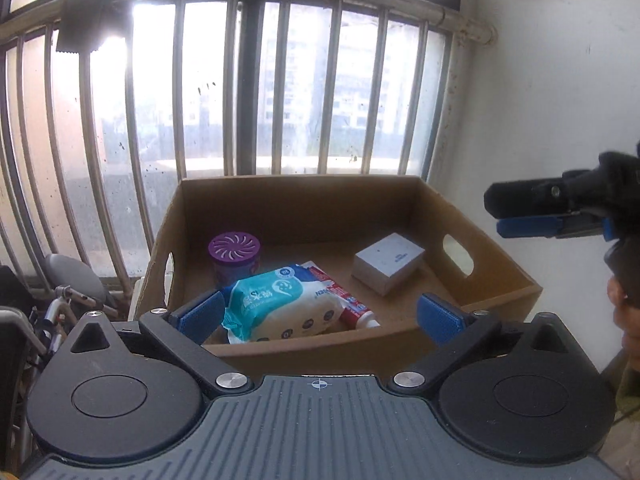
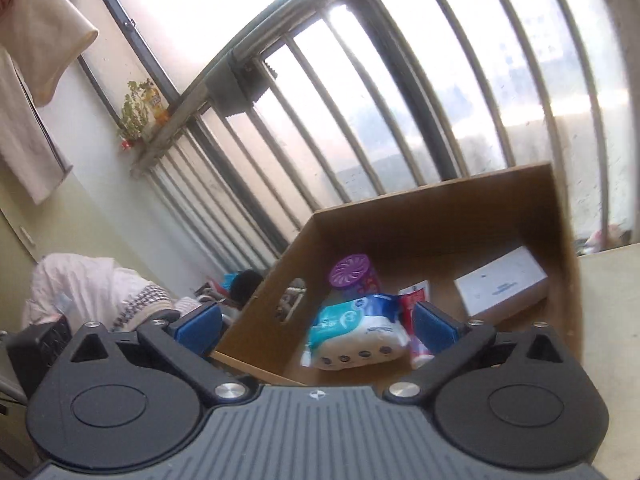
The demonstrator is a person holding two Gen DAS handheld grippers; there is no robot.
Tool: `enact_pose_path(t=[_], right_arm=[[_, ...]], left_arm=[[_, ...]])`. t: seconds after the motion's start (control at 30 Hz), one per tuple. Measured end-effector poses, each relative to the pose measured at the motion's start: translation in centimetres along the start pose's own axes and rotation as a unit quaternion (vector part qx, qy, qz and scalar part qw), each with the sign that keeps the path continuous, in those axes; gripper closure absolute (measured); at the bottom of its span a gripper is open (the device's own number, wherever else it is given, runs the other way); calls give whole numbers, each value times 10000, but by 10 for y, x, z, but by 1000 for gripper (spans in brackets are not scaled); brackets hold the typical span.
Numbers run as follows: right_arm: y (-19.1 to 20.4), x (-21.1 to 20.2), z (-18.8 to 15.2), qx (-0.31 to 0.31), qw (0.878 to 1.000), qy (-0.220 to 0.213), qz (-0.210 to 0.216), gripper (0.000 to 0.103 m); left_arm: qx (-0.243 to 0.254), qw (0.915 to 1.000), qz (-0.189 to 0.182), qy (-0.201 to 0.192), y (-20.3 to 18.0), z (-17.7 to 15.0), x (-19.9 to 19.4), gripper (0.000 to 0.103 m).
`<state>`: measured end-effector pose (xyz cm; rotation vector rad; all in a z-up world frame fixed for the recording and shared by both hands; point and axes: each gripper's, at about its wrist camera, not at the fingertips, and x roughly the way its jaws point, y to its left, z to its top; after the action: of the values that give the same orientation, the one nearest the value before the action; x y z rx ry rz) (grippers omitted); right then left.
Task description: Organize objects
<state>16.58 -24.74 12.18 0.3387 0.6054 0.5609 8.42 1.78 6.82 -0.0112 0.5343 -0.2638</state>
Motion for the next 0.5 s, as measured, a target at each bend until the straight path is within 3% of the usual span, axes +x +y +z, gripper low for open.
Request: enact_pose_path(t=[0.17,0.33,0.5], right_arm=[[13,-35,-41,-344,9914,-778,-997,0],[31,-49,-73,-796,9670,-1431,-1952,0],[44,-49,-86,-1197,9471,-1666,-2467,0]], left_arm=[[17,9990,427,-119,-20,-10,-15,0],[195,9938,1097,2,-34,-12,-13,0],[302,9935,1091,-80,-38,-14,-15,0]])
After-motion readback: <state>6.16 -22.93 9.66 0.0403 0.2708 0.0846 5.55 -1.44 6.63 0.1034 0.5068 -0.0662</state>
